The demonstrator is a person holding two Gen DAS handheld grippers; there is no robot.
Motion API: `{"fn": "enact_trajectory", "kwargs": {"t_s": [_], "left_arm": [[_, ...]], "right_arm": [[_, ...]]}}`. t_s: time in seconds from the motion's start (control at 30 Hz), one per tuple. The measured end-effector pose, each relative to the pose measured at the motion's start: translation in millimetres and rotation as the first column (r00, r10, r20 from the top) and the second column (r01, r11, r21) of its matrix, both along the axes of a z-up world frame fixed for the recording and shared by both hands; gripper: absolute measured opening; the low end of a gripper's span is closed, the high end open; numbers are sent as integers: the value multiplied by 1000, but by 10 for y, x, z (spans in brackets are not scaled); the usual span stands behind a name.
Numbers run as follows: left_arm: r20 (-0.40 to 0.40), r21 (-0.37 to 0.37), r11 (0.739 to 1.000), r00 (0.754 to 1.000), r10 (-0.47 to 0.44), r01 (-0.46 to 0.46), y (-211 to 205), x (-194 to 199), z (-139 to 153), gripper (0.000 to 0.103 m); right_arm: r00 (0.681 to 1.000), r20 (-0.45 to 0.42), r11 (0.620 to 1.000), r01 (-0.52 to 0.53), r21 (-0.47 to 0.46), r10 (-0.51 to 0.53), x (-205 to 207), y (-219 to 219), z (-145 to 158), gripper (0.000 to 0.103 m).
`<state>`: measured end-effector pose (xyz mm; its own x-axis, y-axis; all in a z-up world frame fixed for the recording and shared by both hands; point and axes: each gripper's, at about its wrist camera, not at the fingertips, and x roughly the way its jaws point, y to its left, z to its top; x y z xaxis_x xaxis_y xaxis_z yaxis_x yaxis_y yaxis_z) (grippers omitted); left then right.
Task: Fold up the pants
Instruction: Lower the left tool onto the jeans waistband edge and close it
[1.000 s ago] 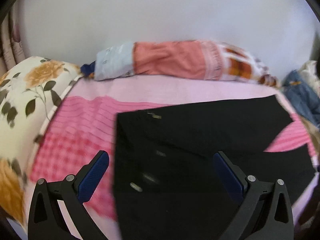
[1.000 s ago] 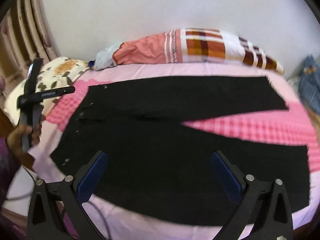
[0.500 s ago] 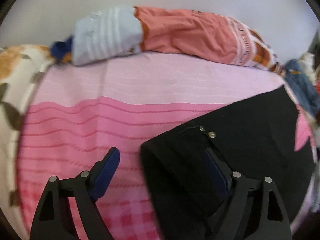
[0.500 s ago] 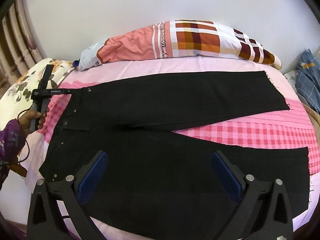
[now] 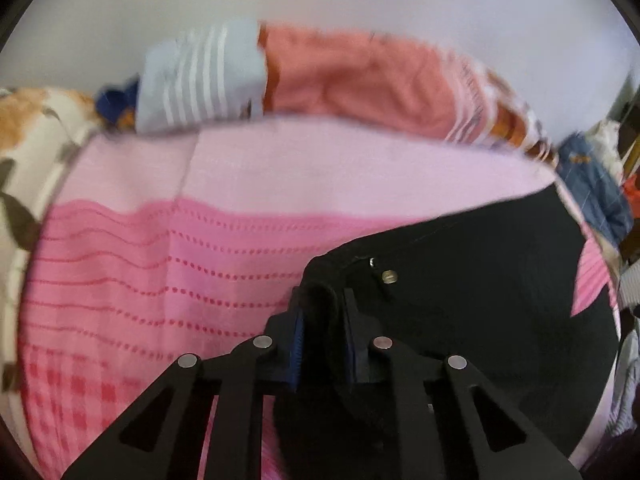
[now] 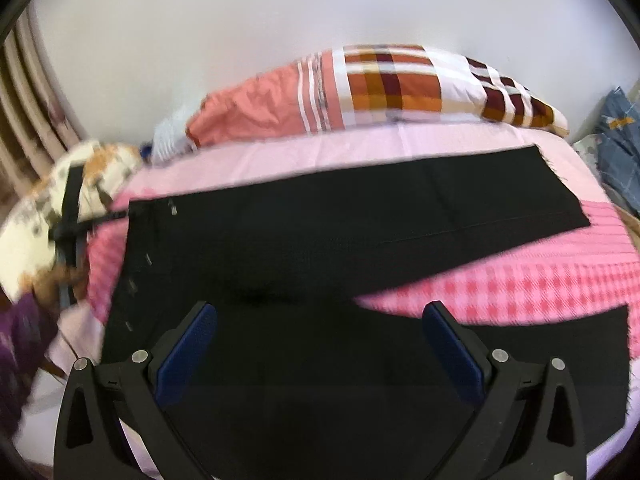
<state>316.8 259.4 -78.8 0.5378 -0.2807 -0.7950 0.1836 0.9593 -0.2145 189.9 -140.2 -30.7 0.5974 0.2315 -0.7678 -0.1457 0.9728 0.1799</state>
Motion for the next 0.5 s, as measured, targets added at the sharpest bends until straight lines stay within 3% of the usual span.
{"fn": "enact_trajectory", "kwargs": {"t_s": [0.07,0.17,0.3,0.4,0.5], "left_arm": [[74,-30,999,997,11,-9,-65,-224,243,17],[152,-40,999,988,14,-8,-222,-594,472,17],[191,-67,998,981,33,-21,-360,-1075,563,17],[194,-103,994,980,51,-32,-461,-1394,575,17],[197,-104,994,979,56,-36,-555,-1644,589,17]], "right_arm": [[1000,-3,996,-15,91,16,214,-42,48,103],[996,-79,967,-10,253,31,637,-113,-26,103],[972,-227,862,63,503,62,1266,-221,-321,98],[946,-318,804,137,579,67,1650,-243,-558,96],[915,-397,773,205,601,66,1917,-252,-775,89]]}}
